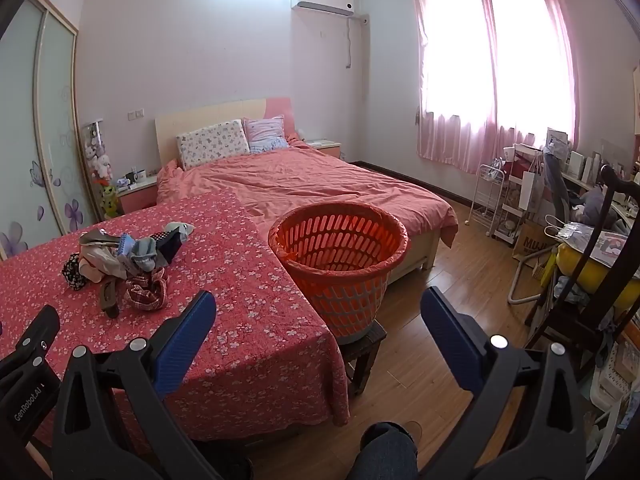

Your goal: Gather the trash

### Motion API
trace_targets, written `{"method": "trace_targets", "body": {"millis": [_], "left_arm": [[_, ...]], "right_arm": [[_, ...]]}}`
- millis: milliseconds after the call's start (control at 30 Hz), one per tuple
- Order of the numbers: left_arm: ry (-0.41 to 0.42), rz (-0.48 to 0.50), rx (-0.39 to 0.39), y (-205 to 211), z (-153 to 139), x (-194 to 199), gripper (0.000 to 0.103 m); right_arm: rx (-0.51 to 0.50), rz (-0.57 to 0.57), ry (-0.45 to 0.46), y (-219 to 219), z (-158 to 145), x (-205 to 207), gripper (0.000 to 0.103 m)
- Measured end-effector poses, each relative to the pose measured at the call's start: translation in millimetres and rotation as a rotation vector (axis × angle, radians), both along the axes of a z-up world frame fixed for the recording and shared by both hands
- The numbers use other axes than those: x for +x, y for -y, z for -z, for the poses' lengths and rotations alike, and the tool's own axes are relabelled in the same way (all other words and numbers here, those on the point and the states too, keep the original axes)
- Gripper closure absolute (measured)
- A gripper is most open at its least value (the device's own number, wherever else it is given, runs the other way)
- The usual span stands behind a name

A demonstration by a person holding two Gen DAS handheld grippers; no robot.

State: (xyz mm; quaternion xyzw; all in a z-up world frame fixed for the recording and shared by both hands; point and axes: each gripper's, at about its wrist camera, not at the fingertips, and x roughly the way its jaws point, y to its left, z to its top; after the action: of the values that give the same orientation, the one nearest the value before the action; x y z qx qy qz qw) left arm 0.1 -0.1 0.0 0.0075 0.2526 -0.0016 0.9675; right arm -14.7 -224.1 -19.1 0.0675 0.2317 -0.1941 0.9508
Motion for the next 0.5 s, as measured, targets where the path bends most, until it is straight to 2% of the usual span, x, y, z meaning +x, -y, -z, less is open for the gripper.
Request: {"method": "trace_targets", "body": {"millis": [500], "left_arm": [[0.0, 0.0, -0.002, -0.4, -0.7, -1.0, 0.004]], "right_arm": [[-0.002, -0.001, 0.002, -0.5, 0.3, 0.1, 0.002]]}}
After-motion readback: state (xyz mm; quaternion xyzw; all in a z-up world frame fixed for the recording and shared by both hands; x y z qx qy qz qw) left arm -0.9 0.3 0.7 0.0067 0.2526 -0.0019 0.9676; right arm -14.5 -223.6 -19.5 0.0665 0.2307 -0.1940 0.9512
